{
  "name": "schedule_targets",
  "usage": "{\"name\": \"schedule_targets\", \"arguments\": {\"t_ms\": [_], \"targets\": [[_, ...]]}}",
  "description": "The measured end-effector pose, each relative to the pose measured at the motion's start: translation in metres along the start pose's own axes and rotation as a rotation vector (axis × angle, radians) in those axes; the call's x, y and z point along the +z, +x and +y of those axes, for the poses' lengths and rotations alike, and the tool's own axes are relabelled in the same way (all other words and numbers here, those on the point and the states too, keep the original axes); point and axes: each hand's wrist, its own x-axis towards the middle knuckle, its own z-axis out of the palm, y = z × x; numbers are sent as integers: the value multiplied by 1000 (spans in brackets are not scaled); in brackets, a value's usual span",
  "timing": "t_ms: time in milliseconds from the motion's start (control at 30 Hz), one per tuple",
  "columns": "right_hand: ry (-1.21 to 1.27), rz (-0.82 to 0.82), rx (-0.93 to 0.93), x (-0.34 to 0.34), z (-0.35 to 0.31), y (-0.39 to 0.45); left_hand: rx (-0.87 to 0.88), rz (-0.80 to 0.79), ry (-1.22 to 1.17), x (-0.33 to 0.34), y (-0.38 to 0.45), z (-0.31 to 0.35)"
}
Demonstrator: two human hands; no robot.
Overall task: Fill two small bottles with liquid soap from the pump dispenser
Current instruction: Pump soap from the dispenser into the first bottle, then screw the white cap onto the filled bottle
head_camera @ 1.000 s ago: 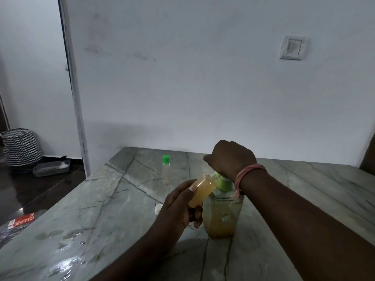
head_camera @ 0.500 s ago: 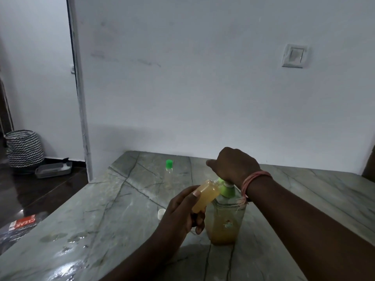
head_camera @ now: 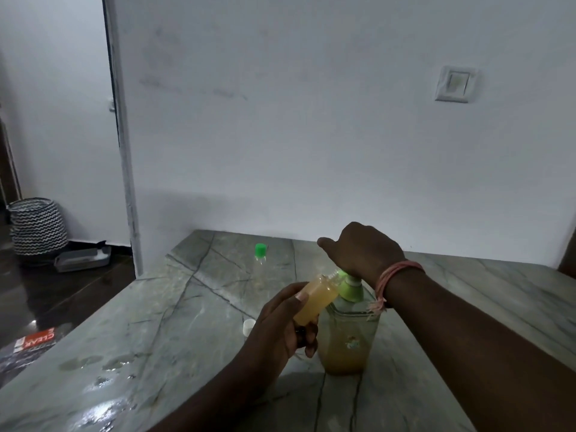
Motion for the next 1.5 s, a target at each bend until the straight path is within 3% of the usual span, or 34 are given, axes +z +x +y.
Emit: {"name": "schedule_targets", "arguments": {"t_ms": [367,500,700,933,1133,1267,1500], "targets": [[865,328,-29,-28,2,-9,-86,-97,-159,-3,-3,3],[724,357,-158,-17,-14,-38,-49,-57,-190,-9,-1,6],[594,381,-337,3,-51,-73,112,258,-123,-32,5,19],[480,53,-280,78,-67,-99,229,489,-14,-54,6,28],[503,-15,-146,126,-73,-99,249,552,115,-59,7,26],[405,-79,-220,145,-69,-93,225,553,92,-60,8,23],[576,116,-178,146,-57,-88,153,494,-75,-61,13,17]]}}
